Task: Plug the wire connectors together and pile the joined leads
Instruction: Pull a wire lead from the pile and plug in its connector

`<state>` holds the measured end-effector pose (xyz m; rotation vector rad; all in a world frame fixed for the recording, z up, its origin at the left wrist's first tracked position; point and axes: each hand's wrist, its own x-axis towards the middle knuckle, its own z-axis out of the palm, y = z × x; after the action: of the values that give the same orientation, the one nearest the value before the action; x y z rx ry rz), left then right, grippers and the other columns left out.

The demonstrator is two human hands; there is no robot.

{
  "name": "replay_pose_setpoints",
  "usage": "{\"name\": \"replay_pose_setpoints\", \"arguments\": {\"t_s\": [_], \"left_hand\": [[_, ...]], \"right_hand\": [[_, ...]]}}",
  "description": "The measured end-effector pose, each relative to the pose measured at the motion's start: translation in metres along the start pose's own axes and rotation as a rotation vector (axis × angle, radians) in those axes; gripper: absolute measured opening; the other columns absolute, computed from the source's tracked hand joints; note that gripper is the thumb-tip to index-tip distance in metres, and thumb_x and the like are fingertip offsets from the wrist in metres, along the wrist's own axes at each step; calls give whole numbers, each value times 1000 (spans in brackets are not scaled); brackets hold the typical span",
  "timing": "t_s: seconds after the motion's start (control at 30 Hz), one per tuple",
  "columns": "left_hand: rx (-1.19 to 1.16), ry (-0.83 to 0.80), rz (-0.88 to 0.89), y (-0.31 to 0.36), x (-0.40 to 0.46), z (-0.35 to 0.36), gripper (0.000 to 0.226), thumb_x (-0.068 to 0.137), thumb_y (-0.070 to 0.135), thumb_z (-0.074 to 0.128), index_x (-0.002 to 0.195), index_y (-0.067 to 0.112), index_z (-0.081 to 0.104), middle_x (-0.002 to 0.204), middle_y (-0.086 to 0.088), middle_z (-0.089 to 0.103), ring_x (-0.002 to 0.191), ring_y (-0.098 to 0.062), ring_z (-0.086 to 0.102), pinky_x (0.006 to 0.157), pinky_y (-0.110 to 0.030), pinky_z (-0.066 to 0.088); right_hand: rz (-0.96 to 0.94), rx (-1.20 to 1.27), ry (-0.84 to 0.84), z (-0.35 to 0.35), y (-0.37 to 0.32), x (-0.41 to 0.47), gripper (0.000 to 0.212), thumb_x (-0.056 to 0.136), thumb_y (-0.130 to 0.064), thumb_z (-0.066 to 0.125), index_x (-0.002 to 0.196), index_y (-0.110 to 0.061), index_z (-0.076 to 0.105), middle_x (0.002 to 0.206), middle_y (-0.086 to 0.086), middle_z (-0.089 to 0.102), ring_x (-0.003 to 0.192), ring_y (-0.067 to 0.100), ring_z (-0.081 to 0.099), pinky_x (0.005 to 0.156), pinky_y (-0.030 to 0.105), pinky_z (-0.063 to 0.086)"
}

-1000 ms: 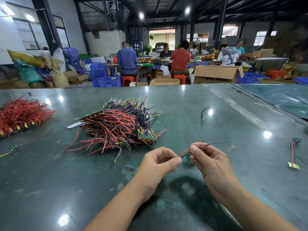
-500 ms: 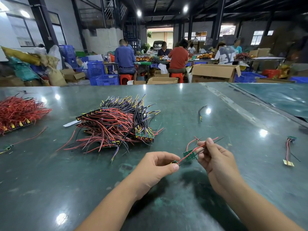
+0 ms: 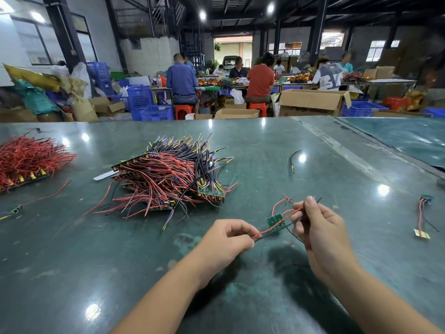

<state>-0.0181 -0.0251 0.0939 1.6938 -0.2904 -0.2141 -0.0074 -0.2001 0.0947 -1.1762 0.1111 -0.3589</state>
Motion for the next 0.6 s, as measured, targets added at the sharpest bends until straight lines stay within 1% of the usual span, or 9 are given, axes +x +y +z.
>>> {"name": "replay_pose_setpoints", "arguments": {"t_s": [0.07,0.13,0.2,0.27,0.37,0.43,0.53,0.6], "left_hand": [[28,3,8,0,-1,1,7,75,15,65,73,20,69,60,9,55,57,-3,44,58,-15,35],[29,-3,16,-1,-1,0,13,82,9,67,74,20,68,64,7,58,60,-3,46,63,-16,37],[21,-24,16,2,-2,-1,10,78,10,67,75,19,68,64,8,60,60,-2,47,63,-15,37],[28,-59,24,4,-3,0,14,78,5,66,76,19,68,66,10,62,63,-2,47,64,-15,36],[40,-99,39,5,-4,4,16,77,5,66,76,21,68,77,-1,61,74,-11,46,71,-21,35],[35,-98,42,4,-4,6,20,82,2,65,78,21,68,80,-5,60,77,-14,45,72,-23,34],[4,-49,61,4,-5,6,14,79,8,66,79,22,69,77,0,61,73,-8,48,68,-15,37],[-23,-25,63,1,-4,5,20,85,2,64,82,21,70,76,4,63,71,-4,51,68,-11,38]], "right_hand": [[-30,-36,-7,0,-1,0,34,100,-20,44,75,-3,59,51,-1,55,37,8,40,39,16,38],[-49,-61,-12,-1,-3,1,33,100,-18,45,76,-1,59,50,0,56,37,8,43,40,16,41],[-52,-75,-10,-2,-4,1,32,100,-17,45,77,0,59,50,0,57,38,8,45,41,17,43],[-45,-100,6,-3,-3,2,32,100,-16,45,76,1,59,48,-1,57,37,7,45,40,16,43],[-35,-129,51,-4,-2,4,33,99,-15,46,74,0,59,48,-1,56,36,6,44,39,16,42],[-43,-128,65,-6,-3,5,32,99,-16,47,74,0,60,50,0,56,37,6,45,40,16,44],[-26,-61,18,-9,-4,5,30,98,-19,48,76,-2,61,53,-1,60,41,7,51,47,16,49],[14,16,-20,-10,-5,6,28,96,-22,50,79,-3,62,57,1,64,46,8,57,52,16,52]]}}
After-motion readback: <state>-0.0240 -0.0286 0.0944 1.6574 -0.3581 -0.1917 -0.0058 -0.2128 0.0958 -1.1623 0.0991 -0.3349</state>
